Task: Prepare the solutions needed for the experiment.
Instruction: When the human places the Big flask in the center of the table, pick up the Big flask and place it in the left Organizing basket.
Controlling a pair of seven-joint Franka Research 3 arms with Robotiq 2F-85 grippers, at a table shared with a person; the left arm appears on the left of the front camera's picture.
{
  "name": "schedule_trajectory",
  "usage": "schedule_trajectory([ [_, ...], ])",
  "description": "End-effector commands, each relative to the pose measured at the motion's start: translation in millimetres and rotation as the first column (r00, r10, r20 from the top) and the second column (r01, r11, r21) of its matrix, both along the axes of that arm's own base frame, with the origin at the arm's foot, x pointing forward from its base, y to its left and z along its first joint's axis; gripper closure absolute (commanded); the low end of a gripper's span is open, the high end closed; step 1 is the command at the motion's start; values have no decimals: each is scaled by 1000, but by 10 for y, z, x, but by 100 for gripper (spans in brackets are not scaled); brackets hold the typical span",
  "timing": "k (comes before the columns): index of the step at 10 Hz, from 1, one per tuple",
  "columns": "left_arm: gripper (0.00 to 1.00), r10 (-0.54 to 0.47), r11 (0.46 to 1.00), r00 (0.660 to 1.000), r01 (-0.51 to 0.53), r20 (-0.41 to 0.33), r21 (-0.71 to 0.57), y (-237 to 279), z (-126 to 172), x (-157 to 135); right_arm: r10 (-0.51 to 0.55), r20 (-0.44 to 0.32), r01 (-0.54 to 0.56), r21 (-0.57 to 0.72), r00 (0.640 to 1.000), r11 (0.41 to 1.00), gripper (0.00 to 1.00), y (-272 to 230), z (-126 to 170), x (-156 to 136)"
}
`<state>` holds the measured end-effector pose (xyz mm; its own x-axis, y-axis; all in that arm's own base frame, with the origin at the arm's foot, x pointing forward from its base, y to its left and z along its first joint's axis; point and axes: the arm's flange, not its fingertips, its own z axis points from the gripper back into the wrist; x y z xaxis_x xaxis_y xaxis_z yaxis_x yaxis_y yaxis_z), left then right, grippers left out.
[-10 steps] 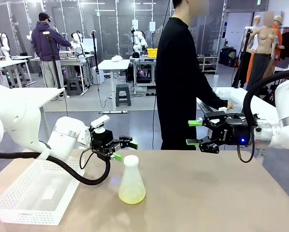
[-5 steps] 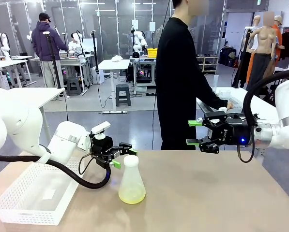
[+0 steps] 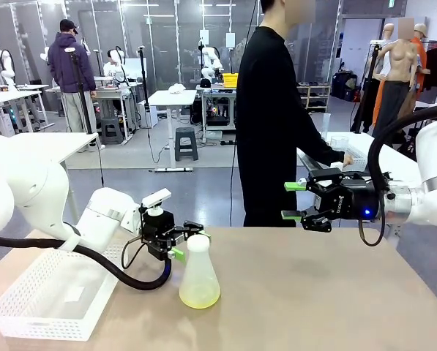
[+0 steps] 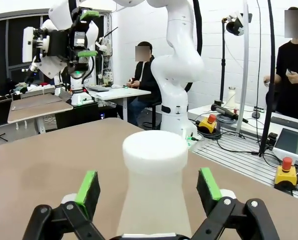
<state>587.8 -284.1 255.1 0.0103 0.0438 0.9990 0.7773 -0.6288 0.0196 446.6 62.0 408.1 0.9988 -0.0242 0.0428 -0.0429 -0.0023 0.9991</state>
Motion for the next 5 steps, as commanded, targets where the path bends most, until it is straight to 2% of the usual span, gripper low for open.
schedule_trajectory([
  [1,0,-48,999,999,48,-15,17,-28,-21,-45,1,8,-1,2,1000,1000,30,3,9,5],
  [5,0,-69,998,997,69,-20,4,-124,-37,-110,1,8,-1,2,1000,1000,30,3,9,5],
])
